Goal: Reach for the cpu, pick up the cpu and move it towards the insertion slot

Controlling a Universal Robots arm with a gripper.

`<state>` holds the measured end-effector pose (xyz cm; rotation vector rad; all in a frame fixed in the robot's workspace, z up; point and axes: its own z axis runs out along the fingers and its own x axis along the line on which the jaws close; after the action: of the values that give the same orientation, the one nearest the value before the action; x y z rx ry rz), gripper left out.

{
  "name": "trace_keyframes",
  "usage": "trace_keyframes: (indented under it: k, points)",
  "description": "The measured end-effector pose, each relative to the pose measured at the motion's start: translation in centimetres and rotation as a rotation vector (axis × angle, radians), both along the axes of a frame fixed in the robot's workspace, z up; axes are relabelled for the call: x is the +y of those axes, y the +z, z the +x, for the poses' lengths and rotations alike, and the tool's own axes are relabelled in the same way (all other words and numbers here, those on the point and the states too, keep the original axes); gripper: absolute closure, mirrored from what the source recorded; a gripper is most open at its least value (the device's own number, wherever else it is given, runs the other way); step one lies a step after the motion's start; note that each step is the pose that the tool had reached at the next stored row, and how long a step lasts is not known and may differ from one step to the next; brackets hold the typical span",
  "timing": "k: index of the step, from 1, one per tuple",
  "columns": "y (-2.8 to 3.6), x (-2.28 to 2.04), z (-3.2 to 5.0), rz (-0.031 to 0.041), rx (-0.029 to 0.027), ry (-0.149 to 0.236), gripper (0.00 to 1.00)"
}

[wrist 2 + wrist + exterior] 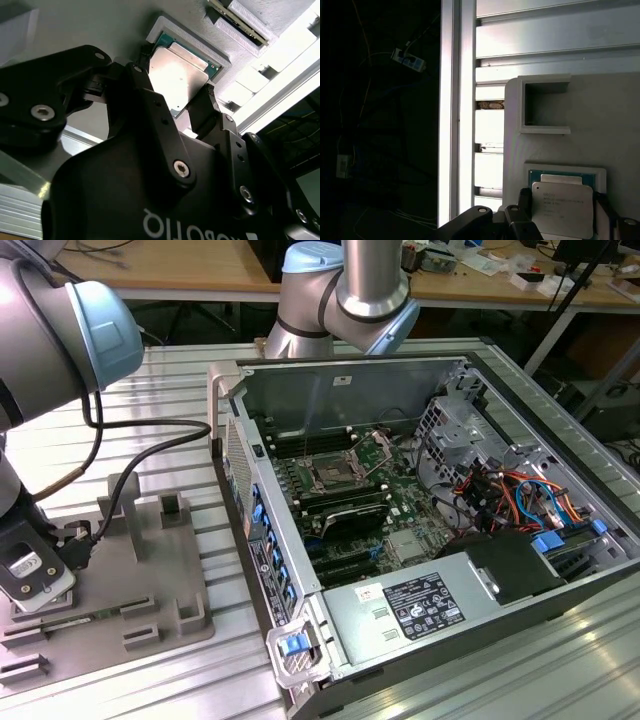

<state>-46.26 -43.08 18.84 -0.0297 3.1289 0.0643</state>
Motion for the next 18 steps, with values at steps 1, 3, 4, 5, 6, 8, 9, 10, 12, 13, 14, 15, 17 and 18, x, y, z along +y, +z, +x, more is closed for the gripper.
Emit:
trace_keyframes:
  k: [1, 3, 4, 5, 6, 8, 9, 10, 12, 13, 14, 15, 17, 18]
  points:
    - [0.00, 0.00, 0.00, 0.0000, 0.0000, 0.000, 0.45]
    - [0.07, 0.00, 0.01, 0.0000, 0.0001, 0.000, 0.45]
    - [0.23, 0.00, 0.01, 0.0000, 0.0000, 0.000, 0.45]
    - [0.33, 0.00, 0.01, 0.0000, 0.0000, 0.000, 0.45]
    - [0.37, 0.00, 0.01, 0.0001, -0.0001, 0.000, 0.45]
    - [0.37, 0.00, 0.01, 0.0001, -0.0001, 0.000, 0.45]
    - [0.38, 0.00, 0.00, 0.0000, 0.0000, 0.000, 0.45]
    - [0.39, 0.00, 0.00, 0.0000, 0.0000, 0.000, 0.45]
    - [0.39, 0.00, 0.01, 0.0000, 0.0000, 0.000, 0.45]
    - [0.39, 0.00, 0.00, 0.0000, -0.0001, 0.000, 0.45]
    - [0.39, 0.00, 0.00, 0.0000, 0.0000, 0.000, 0.45]
    - [0.40, 0.00, 0.00, 0.0000, 0.0001, 0.000, 0.45]
    - [0.40, 0.00, 0.01, 0.0001, 0.0000, 0.000, 0.45]
    - [0.40, 0.00, 0.00, 0.0000, 0.0000, 0.000, 0.45]
